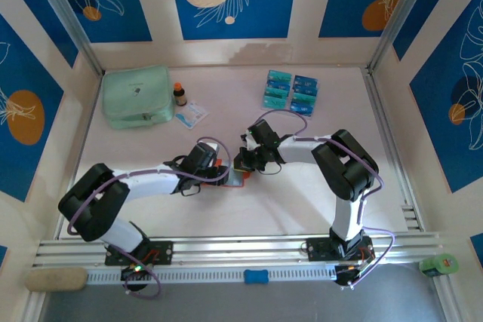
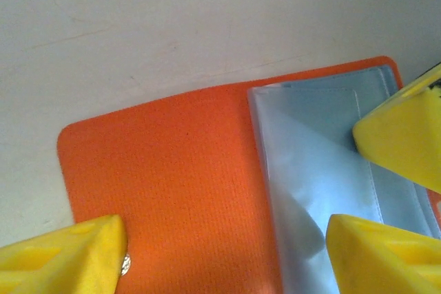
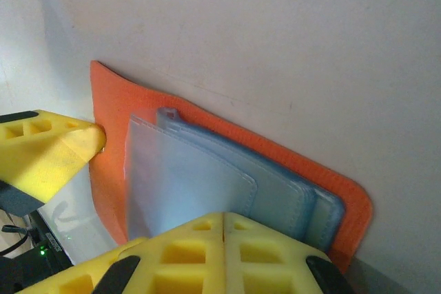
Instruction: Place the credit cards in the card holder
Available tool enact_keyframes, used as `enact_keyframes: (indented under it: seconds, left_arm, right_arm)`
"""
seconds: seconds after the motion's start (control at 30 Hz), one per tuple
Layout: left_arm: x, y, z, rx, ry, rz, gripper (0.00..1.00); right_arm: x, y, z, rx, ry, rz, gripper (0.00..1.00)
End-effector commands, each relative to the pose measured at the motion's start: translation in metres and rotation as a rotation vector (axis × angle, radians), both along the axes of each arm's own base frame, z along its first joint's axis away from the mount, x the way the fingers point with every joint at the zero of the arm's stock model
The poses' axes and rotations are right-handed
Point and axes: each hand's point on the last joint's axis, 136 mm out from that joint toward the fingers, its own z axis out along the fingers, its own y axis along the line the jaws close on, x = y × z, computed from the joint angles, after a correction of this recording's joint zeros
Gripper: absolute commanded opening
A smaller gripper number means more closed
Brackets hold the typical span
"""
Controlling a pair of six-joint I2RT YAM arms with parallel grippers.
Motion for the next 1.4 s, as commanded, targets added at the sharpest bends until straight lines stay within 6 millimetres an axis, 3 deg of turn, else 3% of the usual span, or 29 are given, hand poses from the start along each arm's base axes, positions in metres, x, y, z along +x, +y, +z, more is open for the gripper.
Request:
enact_keyframes:
  seconds: [0.0, 0.17, 0.37, 0.47, 0.73, 1.03, 1.37]
  left_arm:
    - [-0.019, 0.003, -0.022, 0.018, 0.082, -0.031, 0.72]
    - [-0.02, 0.002, -0.023, 0.008, 0.082, -0.034, 0.62]
    - [-0.019, 0.001, -0.021, 0.0, 0.077, -0.034, 0.61]
    - [-0.019, 0.001, -0.02, -0.002, 0.076, -0.035, 0.61]
    - [-0.018, 0.0, -0.019, -0.004, 0.07, -0.034, 0.6]
    - [-0.018, -0.001, -0.019, -0.008, 0.071, -0.038, 0.58]
    - [-0.016, -0.001, -0.014, -0.013, 0.055, -0.037, 0.58]
  right_arm:
    - [-0.003, 0.005, 0.009, 0.017, 0.017, 0.01, 0.0]
    - [0.001, 0.002, 0.02, 0.028, -0.005, -0.011, 0.02]
    - [0.004, -0.005, 0.022, 0.029, -0.014, -0.049, 0.3]
    - [0.003, -0.006, 0.021, 0.032, -0.008, -0.058, 0.37]
    - [0.002, -0.006, 0.013, 0.028, 0.015, -0.072, 0.41]
    - [0.002, -0.008, 0.027, 0.055, -0.009, -0.093, 0.52]
    - [0.003, 0.008, 0.027, 0.136, 0.052, -0.074, 0.49]
